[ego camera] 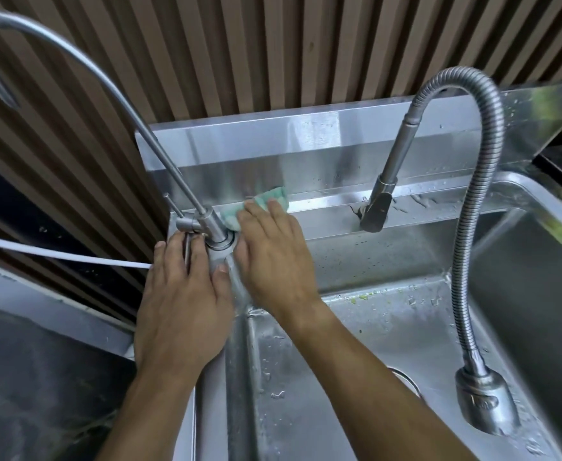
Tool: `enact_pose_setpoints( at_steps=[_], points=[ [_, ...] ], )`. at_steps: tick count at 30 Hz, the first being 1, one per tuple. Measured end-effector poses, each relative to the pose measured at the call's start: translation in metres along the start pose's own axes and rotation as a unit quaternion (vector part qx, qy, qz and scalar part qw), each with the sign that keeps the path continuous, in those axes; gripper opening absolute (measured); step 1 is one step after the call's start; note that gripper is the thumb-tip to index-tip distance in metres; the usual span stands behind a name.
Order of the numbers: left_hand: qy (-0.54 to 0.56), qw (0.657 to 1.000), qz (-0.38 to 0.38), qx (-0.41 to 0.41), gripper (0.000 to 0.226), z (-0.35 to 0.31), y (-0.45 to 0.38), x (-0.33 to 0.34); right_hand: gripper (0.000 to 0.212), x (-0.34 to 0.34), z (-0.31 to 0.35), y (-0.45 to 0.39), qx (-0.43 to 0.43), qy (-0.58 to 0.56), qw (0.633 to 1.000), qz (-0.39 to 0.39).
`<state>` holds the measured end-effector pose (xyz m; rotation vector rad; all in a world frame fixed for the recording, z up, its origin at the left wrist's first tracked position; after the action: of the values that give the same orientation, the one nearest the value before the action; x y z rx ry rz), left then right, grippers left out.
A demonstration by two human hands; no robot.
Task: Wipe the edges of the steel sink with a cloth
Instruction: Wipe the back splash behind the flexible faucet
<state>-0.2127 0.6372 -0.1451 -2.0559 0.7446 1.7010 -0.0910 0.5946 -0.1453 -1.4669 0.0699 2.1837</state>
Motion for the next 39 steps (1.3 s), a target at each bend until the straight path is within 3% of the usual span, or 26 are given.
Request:
enact_pose_setpoints(
  at_steps=[3, 5, 10, 12, 17, 20, 23, 27, 29, 31, 36, 39],
  points=[
    [0.002, 1.0, 0.004, 0.0, 0.071, 0.001, -0.001, 0.0, 0.05, -0.007, -0.022, -0.005, 0.05, 0.027, 0.998, 0.033],
    [0.004, 1.0, 0.004, -0.001, 0.071, 0.002, -0.001, -0.001, 0.046, -0.022, -0.049, -0.003, 0.128, 0.046, 0.99, 0.019],
    [-0.004, 1.0, 0.005, 0.001, 0.069, 0.001, 0.0, 0.001, 0.062, -0.032, -0.051, -0.003, 0.281, 0.099, 0.955, 0.002],
    [-0.002, 1.0, -0.001, 0.002, 0.068, -0.001, 0.001, 0.0, 0.067, -0.025, -0.026, -0.008, 0.275, 0.109, 0.955, 0.02],
    [0.015, 0.999, -0.041, 0.025, 0.061, -0.002, 0.007, -0.007, 0.051, -0.011, -0.033, -0.006, 0.113, 0.086, 0.989, 0.033],
    [-0.002, 0.999, -0.011, 0.034, 0.067, -0.003, 0.007, -0.005, 0.052, -0.028, -0.072, 0.001, 0.194, 0.06, 0.979, 0.002],
    [-0.046, 0.998, 0.043, 0.025, 0.076, -0.005, 0.004, 0.003, 0.059, -0.025, -0.049, -0.001, 0.252, 0.064, 0.965, 0.002],
    [-0.05, 0.996, 0.063, 0.033, 0.08, -0.003, 0.003, 0.005, 0.058, 0.004, 0.01, -0.007, 0.023, 0.028, 0.997, 0.062],
    [-0.037, 0.996, 0.073, 0.03, 0.078, -0.002, 0.003, 0.005, 0.053, -0.003, -0.006, -0.007, -0.019, 0.007, 0.998, 0.053],
    [-0.029, 0.996, 0.076, 0.03, 0.078, -0.002, 0.003, 0.003, 0.052, -0.012, -0.034, -0.003, 0.023, 0.023, 0.999, 0.03],
    [-0.016, 0.996, 0.078, 0.025, 0.078, -0.002, 0.007, 0.001, 0.062, -0.032, -0.058, 0.006, 0.235, 0.051, 0.971, 0.002],
    [-0.001, 0.996, 0.079, 0.03, 0.078, -0.005, 0.011, 0.0, 0.054, -0.031, -0.051, 0.006, 0.249, 0.024, 0.967, -0.047]
  ],
)
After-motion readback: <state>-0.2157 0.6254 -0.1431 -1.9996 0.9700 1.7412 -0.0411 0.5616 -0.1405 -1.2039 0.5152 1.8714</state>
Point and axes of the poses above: each hand's wrist, its own y-axis away from the middle knuckle, its own x-axis out of the palm, z = x × y, the point moved 5 cm from there along -y, towards the middle knuckle, and after that the axes turned 12 degrees about z, right-handed, at the moved point
